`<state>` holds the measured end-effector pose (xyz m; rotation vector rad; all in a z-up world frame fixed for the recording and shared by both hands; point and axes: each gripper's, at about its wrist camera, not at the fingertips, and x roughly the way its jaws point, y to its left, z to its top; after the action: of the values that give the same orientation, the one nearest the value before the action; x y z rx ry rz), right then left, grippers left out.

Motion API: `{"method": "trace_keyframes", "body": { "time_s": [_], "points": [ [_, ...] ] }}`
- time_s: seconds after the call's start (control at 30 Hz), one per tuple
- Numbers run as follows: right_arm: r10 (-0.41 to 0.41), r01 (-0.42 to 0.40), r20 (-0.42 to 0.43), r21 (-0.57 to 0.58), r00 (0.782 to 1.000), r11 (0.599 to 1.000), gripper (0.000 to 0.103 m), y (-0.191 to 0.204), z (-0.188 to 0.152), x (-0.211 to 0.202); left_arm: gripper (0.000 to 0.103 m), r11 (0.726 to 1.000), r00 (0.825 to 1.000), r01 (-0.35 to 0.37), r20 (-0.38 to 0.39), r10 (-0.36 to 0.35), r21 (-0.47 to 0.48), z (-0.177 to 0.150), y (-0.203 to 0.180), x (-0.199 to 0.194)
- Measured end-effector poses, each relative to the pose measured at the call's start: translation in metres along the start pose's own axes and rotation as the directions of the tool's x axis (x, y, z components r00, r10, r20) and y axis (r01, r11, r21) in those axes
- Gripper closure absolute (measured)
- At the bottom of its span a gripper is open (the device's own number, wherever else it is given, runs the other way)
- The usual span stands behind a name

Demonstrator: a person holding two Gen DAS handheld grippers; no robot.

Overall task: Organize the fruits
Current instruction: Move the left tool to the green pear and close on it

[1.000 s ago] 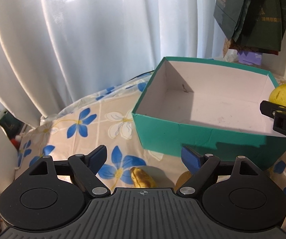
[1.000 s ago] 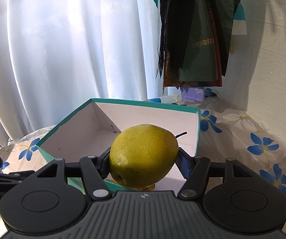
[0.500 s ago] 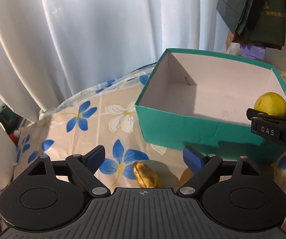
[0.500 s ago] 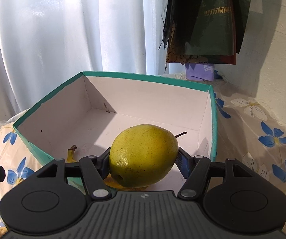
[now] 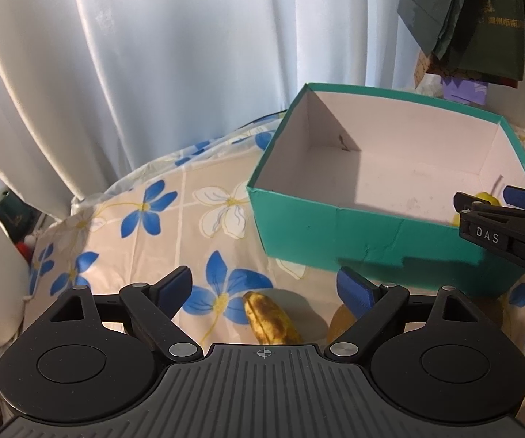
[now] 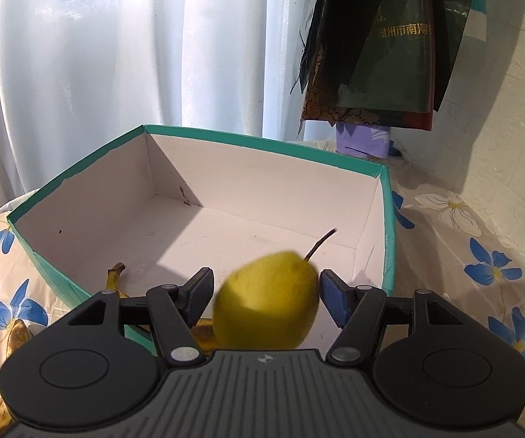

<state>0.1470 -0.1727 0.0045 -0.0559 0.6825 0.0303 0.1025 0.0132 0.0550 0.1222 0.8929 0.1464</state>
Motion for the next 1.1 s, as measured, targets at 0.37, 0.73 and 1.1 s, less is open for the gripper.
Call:
{"method": "trace_keyframes", "body": {
  "time_s": [0.37, 0.73, 1.1],
  "points": [
    [0.056, -0.053, 0.163, -0.022, 0.985, 0.998, 0.011, 0.007, -0.004, -0.077, 0.006, 0.998, 1.000, -0.019, 0.015, 0.020, -0.066, -0.011, 0.035, -0.011],
    [0.229, -0.221, 0.203, -0.063, 0.952, 0.973, 0.000, 0.019, -0.067, -0.160, 0.003, 0.989, 0.990, 0.111, -0.072, -0.118, -0.093, -0.086, 0.076, -0.030],
    [0.194, -0.184, 0.077, -0.124, 0.978, 0.975, 0.000, 0.043, -0.100, -0.167, 0.005, 0.976, 0.969, 0.218, -0.122, -0.216, -0.002, -0.129, 0.037, -0.020]
  ]
}}
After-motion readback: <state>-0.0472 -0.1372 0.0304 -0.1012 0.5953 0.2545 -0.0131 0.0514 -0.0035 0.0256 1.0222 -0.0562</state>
